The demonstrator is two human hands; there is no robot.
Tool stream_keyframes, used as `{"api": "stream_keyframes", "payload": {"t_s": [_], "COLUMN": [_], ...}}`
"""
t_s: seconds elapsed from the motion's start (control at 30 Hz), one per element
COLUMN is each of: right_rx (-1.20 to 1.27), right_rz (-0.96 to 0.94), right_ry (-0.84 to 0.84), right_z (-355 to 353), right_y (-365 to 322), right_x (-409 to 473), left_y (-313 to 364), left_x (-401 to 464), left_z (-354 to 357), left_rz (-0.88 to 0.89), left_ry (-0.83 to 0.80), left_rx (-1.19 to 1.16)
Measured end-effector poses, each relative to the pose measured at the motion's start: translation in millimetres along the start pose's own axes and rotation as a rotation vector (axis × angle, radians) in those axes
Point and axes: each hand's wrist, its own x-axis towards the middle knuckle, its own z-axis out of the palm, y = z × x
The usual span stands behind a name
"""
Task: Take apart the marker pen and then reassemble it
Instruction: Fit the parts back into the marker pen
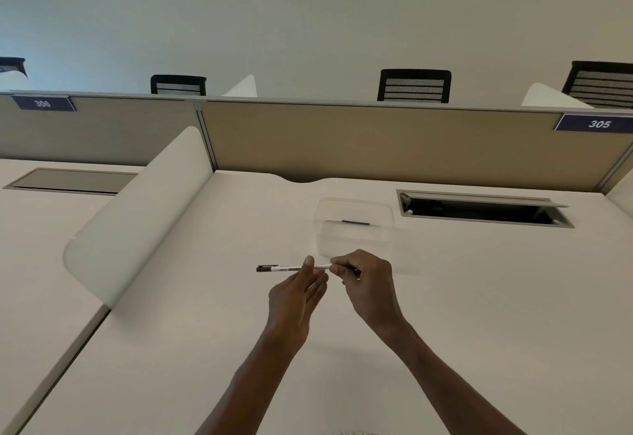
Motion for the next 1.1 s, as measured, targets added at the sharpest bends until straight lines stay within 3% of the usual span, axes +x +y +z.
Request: {"api": "stream_keyframes", "payload": {"t_s": [0.1,0.3,0.47,0.8,1.1], "right_rx": [0.055,0.041,-0.04,-0.069,-0.395], "right_rz": [-0.022,0.044,-0.111,-0.079,-0.269], "right_ry": [-0.053,-0.262,-0.181,-0.238,-0.163], "right_z": [2.3,-8.6,-9.8,-6.8,-7.2], "right_y": [-1.5,5.4,6.6,5.5,3.6], "right_x": [-3.5,2.4,5.4,5.9,4.5], "left_y": [1.9,6.0,9.0,12.4,15.4], "left_x": [-0.8,1.5,-0.4,-2.1,-5.9], "left_z": [6.6,5.3,7.3,7.6,10.0], "left_rz": [-0.032,0.025,0.033,0.039,0.04], "left_ry": [-0.031,0.037,0.013,0.006,-0.025], "left_rx": [-0.12,-0.091,-0.065,-0.076,-0.048]}}
